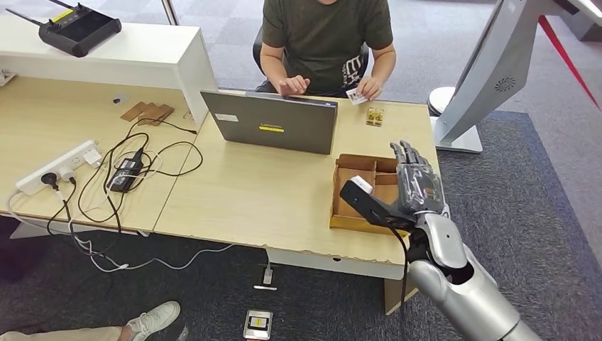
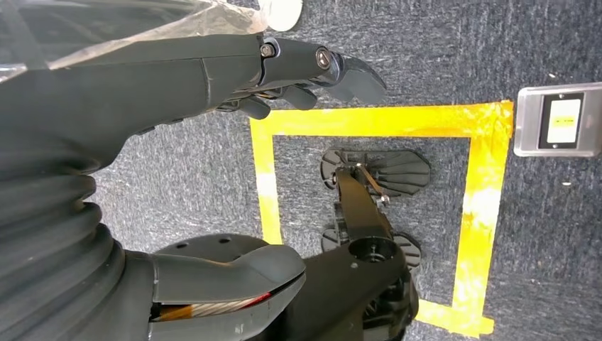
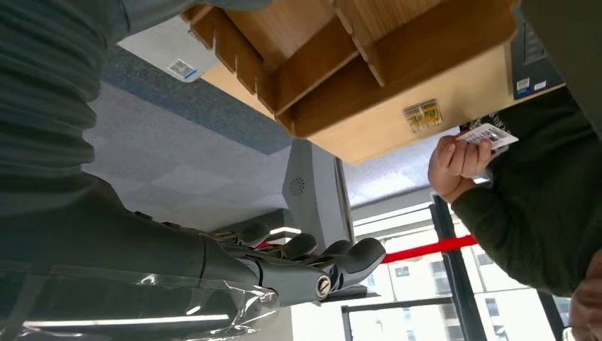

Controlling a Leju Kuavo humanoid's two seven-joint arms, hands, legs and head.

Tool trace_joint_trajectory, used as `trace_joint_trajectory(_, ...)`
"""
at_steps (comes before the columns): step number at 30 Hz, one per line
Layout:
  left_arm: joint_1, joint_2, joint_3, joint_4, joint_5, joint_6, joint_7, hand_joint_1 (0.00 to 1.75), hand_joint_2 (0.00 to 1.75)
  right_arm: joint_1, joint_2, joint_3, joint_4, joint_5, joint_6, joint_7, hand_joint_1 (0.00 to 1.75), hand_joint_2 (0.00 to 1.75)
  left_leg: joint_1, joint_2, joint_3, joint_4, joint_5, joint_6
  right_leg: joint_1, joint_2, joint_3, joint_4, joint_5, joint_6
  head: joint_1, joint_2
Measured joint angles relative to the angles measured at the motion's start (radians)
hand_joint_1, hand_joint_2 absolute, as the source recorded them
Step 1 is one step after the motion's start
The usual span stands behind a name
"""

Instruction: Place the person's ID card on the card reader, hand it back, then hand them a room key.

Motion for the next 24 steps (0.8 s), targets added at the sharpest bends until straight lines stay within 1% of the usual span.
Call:
trace_joint_trajectory(2, 0.008, 0.004, 0.0, 0.001, 0.006, -0.001, -0.009, 0.0, 1.75, 0.034, -0.016, 0.0, -0.04, 0.003, 0.001, -0.016, 0.0, 1.75, 0.0, 0.0, 0.0, 0.0, 0.0, 0.0, 0.0, 0.0, 0.0, 0.0, 0.0, 0.0, 0.0, 0.0)
trace_joint_trajectory(6, 0.021, 0.009, 0.001, 0.002, 0.014, 0.0, -0.021, 0.0, 1.75, 0.105, -0.04, -0.006, -0.092, -0.017, -0.048, -0.096, 0.0, 1.75, 0.0, 0.0, 0.0, 0.0, 0.0, 0.0, 0.0, 0.0, 0.0, 0.0, 0.0, 0.0, 0.0, 0.0)
trace_joint_trajectory(10, 0.029, 0.012, 0.001, 0.002, 0.018, 0.002, -0.025, 0.0, 1.75, 0.143, -0.054, -0.011, -0.116, -0.026, -0.066, -0.124, 0.0, 1.75, 0.0, 0.0, 0.0, 0.0, 0.0, 0.0, 0.0, 0.0, 0.0, 0.0, 0.0, 0.0, 0.0, 0.0)
trace_joint_trajectory(14, 0.036, 0.014, 0.003, 0.002, 0.026, 0.006, -0.032, 0.0, 1.75, 0.166, -0.058, -0.016, -0.114, -0.04, -0.081, -0.15, 0.0, 1.75, 0.0, 0.0, 0.0, 0.0, 0.0, 0.0, 0.0, 0.0, 0.0, 0.0, 0.0, 0.0, 0.0, 0.0)
trace_joint_trajectory(18, 0.043, 0.015, 0.009, 0.002, 0.029, 0.008, -0.036, 0.0, 1.75, 0.169, -0.054, -0.013, -0.074, -0.071, -0.087, -0.152, 0.0, 1.75, 0.0, 0.0, 0.0, 0.0, 0.0, 0.0, 0.0, 0.0, 0.0, 0.0, 0.0, 0.0, 0.0, 0.0)
trace_joint_trajectory(24, 0.048, 0.014, 0.012, 0.002, 0.029, 0.014, -0.036, 0.0, 1.75, 0.145, -0.035, 0.004, 0.035, -0.054, -0.12, -0.107, 0.0, 1.75, 0.0, 0.0, -0.001, 0.0, 0.0, 0.0, 0.0, 0.0, 0.0, 0.0, 0.0, 0.0, 0.0, 0.0)
